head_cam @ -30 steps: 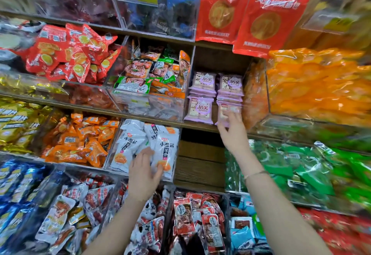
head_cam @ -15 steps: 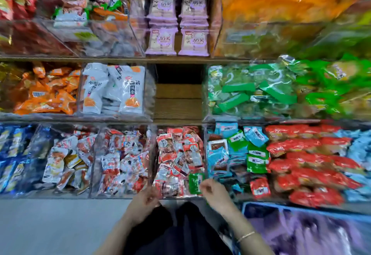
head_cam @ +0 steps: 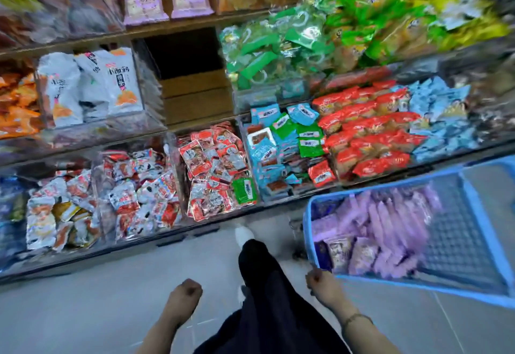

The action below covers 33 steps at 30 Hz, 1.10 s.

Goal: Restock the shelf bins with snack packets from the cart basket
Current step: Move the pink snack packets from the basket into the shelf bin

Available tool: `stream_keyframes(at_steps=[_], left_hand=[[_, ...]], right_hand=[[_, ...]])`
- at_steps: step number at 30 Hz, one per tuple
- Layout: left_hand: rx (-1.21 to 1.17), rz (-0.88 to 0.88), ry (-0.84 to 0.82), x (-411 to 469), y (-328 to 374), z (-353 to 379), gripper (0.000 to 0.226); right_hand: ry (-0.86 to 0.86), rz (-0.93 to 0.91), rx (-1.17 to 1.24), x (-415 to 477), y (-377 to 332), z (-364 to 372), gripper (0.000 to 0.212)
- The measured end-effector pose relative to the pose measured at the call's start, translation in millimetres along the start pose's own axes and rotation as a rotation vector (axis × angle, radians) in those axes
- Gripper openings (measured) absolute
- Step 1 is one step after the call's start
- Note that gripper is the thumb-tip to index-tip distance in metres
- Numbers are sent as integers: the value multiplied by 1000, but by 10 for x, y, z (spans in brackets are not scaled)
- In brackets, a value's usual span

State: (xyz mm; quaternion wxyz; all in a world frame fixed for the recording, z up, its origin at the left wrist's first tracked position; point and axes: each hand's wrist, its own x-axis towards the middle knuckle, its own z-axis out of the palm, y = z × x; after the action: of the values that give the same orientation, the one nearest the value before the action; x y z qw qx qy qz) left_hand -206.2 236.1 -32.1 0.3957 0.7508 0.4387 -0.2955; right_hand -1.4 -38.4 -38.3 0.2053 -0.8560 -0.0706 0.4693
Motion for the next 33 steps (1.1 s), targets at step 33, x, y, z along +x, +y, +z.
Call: stream_keyframes(at_steps=[33], left_hand=[[-117, 316, 6, -9, 3792, 2102, 32]], right_hand=[[93, 410, 1028, 1003, 1585, -3012, 27]])
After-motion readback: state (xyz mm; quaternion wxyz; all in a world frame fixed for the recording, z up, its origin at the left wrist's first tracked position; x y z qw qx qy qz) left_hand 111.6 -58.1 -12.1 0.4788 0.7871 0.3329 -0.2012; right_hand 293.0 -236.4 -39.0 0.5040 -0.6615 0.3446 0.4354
